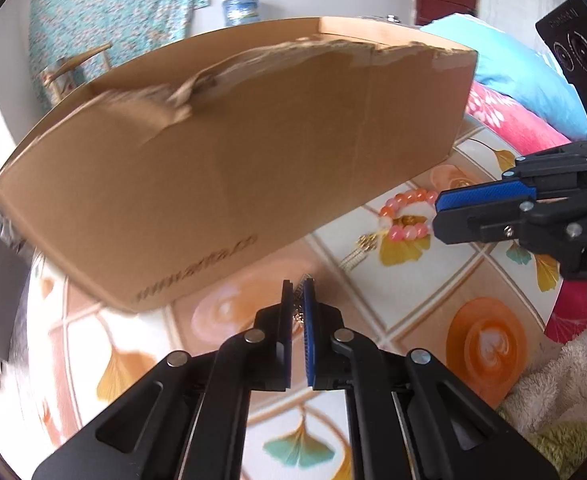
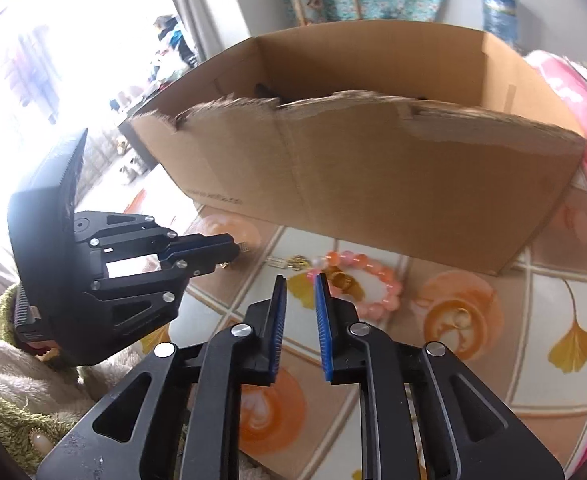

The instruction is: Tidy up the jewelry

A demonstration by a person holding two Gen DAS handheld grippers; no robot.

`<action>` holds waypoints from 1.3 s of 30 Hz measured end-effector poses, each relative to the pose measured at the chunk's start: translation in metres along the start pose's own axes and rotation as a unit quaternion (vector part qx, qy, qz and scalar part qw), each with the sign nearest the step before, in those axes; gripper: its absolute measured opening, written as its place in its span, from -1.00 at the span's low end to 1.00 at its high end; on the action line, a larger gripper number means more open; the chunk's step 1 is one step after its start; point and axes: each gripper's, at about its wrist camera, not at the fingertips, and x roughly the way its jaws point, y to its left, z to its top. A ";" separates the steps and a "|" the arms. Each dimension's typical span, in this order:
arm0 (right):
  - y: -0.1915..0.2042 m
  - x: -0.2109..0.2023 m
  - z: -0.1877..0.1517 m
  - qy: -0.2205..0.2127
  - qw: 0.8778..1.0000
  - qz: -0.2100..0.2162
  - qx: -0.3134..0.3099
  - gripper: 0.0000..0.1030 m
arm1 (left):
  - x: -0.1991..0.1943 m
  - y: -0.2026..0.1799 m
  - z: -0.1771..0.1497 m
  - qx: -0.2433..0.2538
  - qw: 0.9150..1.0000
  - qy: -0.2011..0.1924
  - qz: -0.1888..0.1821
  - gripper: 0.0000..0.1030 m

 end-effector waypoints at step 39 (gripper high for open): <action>0.061 0.054 0.003 0.035 0.991 -0.079 -0.099 -0.75 | -0.012 0.019 -0.024 -0.063 0.998 -0.019 -0.002 -0.91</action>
